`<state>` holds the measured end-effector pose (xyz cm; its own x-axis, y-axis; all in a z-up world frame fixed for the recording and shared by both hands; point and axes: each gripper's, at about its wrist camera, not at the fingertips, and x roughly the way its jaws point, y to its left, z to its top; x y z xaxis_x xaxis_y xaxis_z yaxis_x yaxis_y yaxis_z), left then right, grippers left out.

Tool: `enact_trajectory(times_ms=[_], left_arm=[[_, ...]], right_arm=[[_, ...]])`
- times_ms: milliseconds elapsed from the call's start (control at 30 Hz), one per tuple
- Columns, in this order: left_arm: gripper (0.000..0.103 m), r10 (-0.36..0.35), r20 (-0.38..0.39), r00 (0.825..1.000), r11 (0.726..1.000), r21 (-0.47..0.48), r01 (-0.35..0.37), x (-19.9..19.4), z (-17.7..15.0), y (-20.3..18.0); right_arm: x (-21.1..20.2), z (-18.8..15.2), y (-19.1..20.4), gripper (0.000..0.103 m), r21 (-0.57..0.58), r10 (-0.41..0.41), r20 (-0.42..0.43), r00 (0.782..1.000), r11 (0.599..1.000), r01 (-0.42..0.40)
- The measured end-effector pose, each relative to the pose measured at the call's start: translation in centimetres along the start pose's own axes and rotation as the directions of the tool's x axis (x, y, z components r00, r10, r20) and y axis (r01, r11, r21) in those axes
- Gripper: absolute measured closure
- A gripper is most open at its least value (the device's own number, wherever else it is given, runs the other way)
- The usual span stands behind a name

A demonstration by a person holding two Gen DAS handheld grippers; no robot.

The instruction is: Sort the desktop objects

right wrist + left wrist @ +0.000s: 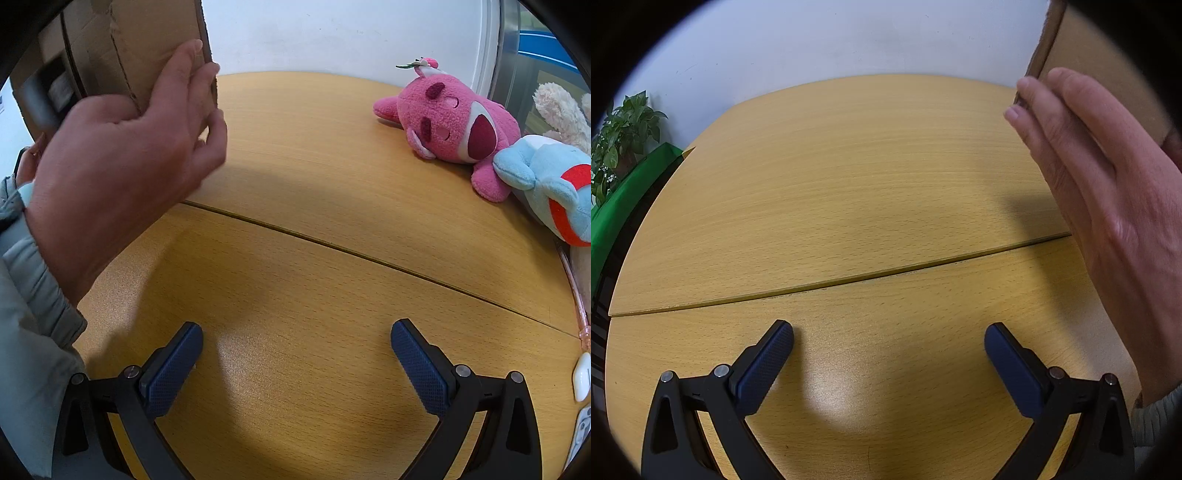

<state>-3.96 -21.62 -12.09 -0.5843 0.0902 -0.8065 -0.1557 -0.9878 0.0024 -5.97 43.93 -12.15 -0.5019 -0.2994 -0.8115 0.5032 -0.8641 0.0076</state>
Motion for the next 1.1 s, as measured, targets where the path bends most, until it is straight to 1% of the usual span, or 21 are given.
enact_trajectory(times_ms=[1100], left_arm=[[0.0,0.003,-0.002,1.0,1.0,-0.002,-0.003,0.07,-0.35,0.67]], right_arm=[[0.2,-0.16,0.02,0.0,-0.012,0.009,0.0,1.0,1.0,-0.009]])
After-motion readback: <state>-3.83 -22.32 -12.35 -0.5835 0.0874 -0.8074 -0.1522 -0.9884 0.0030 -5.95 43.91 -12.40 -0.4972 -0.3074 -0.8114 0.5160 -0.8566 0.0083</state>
